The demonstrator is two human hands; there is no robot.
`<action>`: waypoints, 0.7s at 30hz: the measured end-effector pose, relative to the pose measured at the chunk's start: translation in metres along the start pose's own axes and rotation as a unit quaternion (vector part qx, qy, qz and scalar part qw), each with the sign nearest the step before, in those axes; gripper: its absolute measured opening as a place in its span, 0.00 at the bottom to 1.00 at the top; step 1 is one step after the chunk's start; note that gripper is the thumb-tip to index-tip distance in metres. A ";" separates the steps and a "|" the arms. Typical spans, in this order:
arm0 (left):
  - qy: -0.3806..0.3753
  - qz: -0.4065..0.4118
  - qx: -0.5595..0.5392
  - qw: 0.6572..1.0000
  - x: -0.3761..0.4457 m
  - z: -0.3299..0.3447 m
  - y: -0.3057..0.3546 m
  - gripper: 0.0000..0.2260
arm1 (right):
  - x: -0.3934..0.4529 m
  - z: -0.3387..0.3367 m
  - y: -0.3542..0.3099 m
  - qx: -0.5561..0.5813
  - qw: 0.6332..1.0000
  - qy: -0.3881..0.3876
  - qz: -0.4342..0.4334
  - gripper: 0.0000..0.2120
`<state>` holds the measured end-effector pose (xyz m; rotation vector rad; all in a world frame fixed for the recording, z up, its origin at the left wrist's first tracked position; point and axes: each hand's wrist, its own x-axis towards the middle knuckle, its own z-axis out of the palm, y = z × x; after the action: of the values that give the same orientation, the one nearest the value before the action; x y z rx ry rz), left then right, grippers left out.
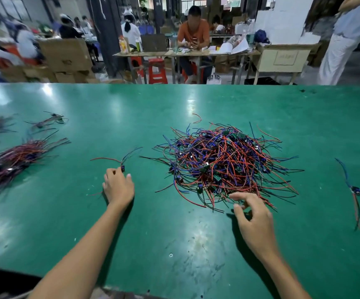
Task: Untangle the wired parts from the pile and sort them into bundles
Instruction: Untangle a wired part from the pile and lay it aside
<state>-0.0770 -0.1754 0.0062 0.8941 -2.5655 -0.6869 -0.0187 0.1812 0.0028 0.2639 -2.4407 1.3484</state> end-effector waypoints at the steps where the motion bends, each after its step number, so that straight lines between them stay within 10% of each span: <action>1: 0.015 0.007 0.028 0.999 -0.003 0.004 0.002 0.16 | 0.001 0.002 0.000 -0.011 1.000 -0.015 0.007 0.15; 7: 0.001 0.212 0.000 0.977 -0.058 0.024 0.067 0.15 | 0.002 0.005 0.001 -0.043 0.998 -0.038 0.026 0.12; 14: -0.074 0.072 0.022 0.994 -0.087 0.038 0.096 0.15 | -0.001 0.003 0.004 -0.038 0.998 -0.037 0.017 0.13; 21: -0.106 0.076 -0.350 0.928 -0.117 0.006 0.100 0.04 | 0.000 0.002 0.000 -0.025 1.000 -0.007 -0.012 0.13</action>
<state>-0.0410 -0.0294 0.0377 0.3883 -2.2330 -1.5745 -0.0189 0.1795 0.0012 0.2903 -2.4709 1.2783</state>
